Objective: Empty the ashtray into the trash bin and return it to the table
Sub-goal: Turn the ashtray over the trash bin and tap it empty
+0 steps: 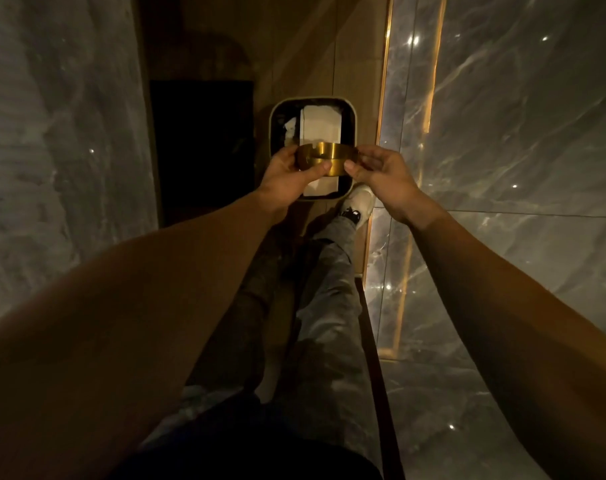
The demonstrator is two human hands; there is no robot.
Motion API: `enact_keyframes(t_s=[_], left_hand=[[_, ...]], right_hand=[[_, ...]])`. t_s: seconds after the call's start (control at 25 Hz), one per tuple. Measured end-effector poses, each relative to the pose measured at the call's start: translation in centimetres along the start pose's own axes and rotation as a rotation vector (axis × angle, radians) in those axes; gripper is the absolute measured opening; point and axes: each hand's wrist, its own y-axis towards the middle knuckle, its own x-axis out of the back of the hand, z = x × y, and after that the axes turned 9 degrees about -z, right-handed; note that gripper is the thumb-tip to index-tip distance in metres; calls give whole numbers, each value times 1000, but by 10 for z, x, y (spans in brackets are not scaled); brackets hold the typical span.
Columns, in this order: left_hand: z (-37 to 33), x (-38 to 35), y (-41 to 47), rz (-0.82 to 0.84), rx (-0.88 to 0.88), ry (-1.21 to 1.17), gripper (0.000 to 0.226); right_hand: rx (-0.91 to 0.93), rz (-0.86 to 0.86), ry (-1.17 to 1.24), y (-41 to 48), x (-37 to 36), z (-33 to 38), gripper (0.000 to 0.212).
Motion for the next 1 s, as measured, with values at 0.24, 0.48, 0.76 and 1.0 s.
enact_keyframes(t_s=[0.24,0.48,0.76,1.0], left_hand=[[29,-14,35,-81,117,-25,68],[39,-17,60,-99,139,-19,45],[51,-37,99,-151,217,-10,58],[70,-52,148,-222,253,31,54]], right_hand=[[-35,-24,-7,27,-11,-36,51],[-27,-112,7,44,-31,-53,49],[-60,-143,-12,69,-36,-74,43],[-39,-170,-39,108,-46,-89,32]])
